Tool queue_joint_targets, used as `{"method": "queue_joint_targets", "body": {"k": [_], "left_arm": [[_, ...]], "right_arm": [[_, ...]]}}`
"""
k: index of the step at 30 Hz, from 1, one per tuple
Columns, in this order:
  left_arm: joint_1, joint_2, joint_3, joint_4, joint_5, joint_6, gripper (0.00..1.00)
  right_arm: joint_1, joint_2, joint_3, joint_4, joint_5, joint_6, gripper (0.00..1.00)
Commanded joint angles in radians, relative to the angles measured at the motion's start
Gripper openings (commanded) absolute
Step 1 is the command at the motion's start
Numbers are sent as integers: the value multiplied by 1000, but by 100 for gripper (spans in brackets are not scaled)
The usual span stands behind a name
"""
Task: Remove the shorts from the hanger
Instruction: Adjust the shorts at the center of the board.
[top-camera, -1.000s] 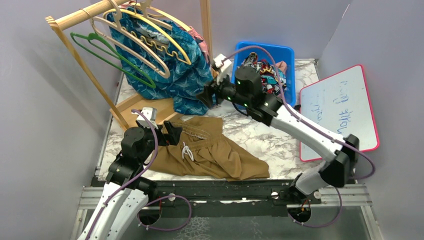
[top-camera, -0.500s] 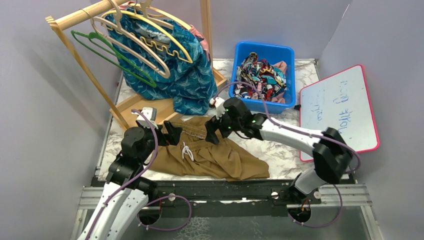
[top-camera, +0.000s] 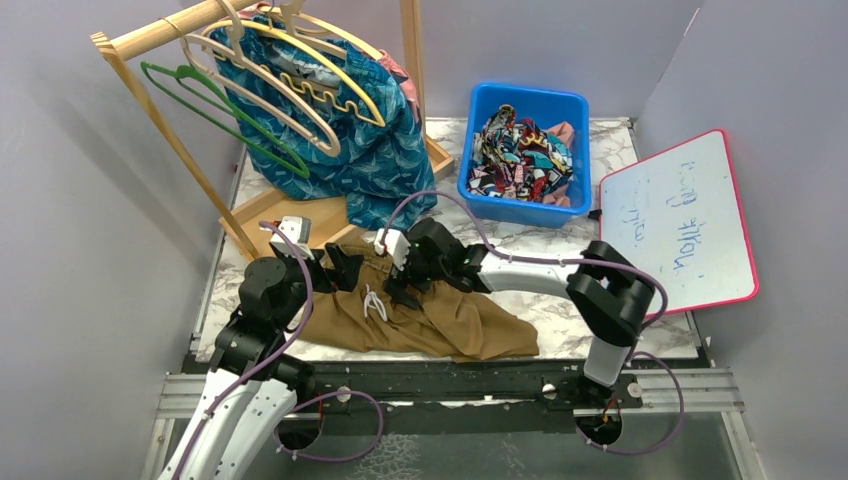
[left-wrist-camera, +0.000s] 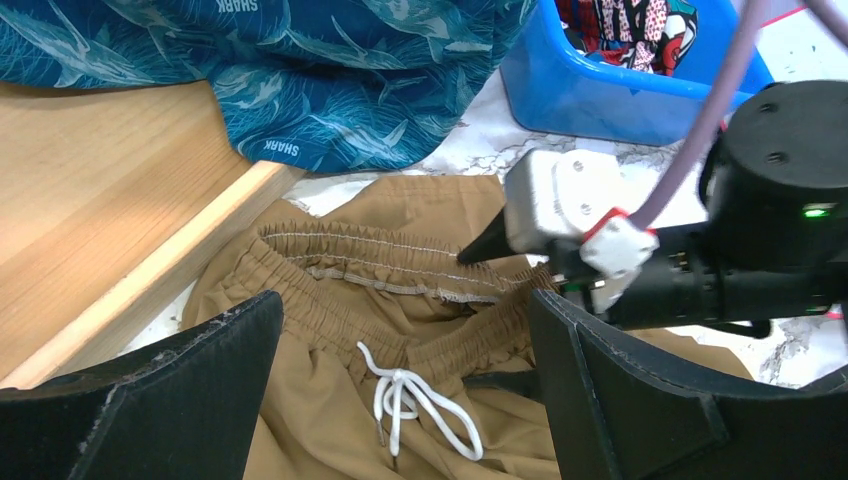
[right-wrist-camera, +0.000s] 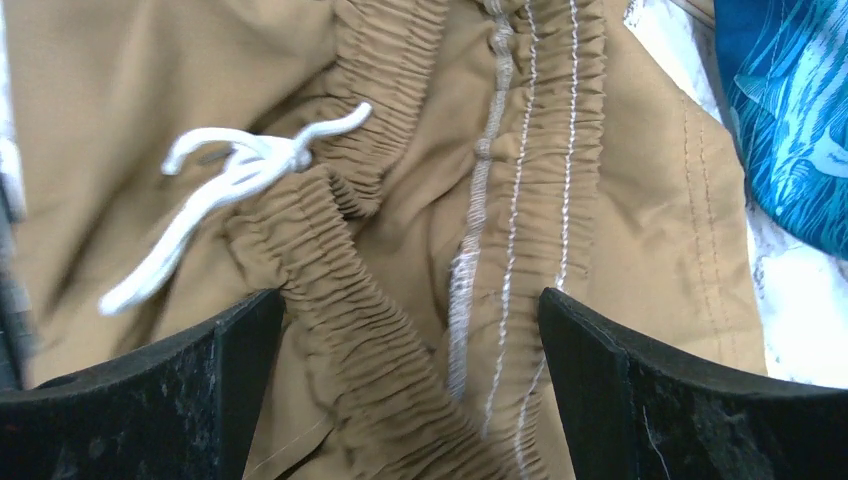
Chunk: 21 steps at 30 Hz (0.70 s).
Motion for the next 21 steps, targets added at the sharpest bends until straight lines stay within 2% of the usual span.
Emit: {"method": "queue_joint_targets", "body": {"k": [1,5,8,9,11,13,15,17,18,21], "left_arm": [[6,-7,4,12,-12,10,95],[5,-3,3,11,-12,10,95],[6,-5,3,12,-14,10,95],[5,-3,3,12,-14,10,95],[7,-1,3,13,-12,10,94],[7,1,3,14,-9,10,95],[6,6,3,14,-7,10,95],[7,8,3,14,-6,10,95],[8,9,3,14,-5,10,95],[7,10,3,14,-7,9,95]], "right_arm": [[-2,113,32,126,67,-177,99],[-3,216,83,123,132,-133,99],[-3,223,44,141,75,-102,100],[-4,211,16,155,61,-87,96],[-4,173,-42,184,35,-58,79],[-3,123,-94,202,41,-34,55],[-3,61,-148,223,83,-18,36],[-3,-3,-182,232,132,-38,9],[-3,-34,-199,240,169,-50,2],[-3,-153,-263,324,289,-64,1]]}}
